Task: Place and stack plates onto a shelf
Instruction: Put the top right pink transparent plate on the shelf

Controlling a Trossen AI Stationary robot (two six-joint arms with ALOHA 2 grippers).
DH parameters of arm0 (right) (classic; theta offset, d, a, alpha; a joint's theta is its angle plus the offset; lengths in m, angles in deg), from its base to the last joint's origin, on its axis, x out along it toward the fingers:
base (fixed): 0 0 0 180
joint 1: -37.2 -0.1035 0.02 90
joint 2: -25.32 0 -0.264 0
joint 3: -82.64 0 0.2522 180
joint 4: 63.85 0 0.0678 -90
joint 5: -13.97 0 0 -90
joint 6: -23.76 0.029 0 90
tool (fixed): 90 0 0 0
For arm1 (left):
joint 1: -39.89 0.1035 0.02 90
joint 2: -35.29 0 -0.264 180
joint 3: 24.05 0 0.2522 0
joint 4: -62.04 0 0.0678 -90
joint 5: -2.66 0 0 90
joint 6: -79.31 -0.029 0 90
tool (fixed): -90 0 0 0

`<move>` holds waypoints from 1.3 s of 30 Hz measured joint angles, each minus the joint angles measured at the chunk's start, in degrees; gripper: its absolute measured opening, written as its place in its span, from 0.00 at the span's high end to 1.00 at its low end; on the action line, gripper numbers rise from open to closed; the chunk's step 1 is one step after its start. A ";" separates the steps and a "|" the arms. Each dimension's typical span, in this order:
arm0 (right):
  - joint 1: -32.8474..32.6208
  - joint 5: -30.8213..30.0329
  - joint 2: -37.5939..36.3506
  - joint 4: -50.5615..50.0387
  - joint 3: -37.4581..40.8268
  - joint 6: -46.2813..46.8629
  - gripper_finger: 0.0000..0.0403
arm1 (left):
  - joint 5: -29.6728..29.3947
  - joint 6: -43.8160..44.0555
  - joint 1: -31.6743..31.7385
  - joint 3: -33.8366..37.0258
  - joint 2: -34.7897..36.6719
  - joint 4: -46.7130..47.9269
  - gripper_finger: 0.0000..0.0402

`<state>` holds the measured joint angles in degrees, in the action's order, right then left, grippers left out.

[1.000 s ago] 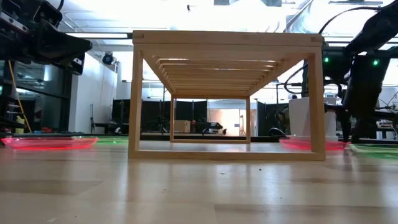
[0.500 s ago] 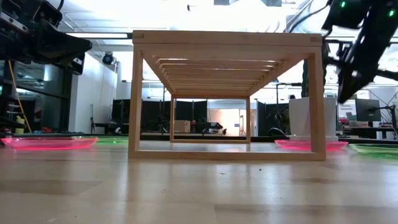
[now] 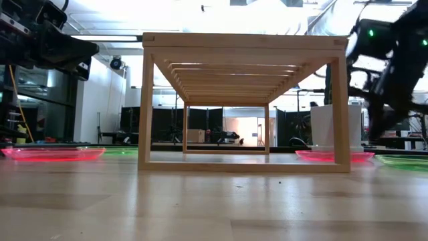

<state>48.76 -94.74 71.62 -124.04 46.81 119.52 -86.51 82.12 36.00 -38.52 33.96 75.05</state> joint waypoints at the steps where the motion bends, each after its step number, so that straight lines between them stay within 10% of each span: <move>1: -0.07 -0.31 0.06 -0.01 0.79 1.05 1.00 | 0.00 0.00 0.00 0.00 -0.01 0.02 1.00; 9: -0.07 -6.34 0.31 0.35 1.41 -0.14 0.96 | 0.01 0.00 0.00 0.00 -0.01 0.00 1.00; 23: 0.08 -13.13 9.38 7.12 1.38 -0.86 0.47 | 0.01 0.00 0.02 0.00 -0.02 0.02 1.00; 39: 0.04 -16.17 27.21 17.62 1.20 0.66 0.62 | 0.01 0.00 0.01 0.02 0.00 -0.01 1.00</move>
<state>48.80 -110.90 98.83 -106.42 48.01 120.18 -86.50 82.12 36.01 -38.50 33.96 75.04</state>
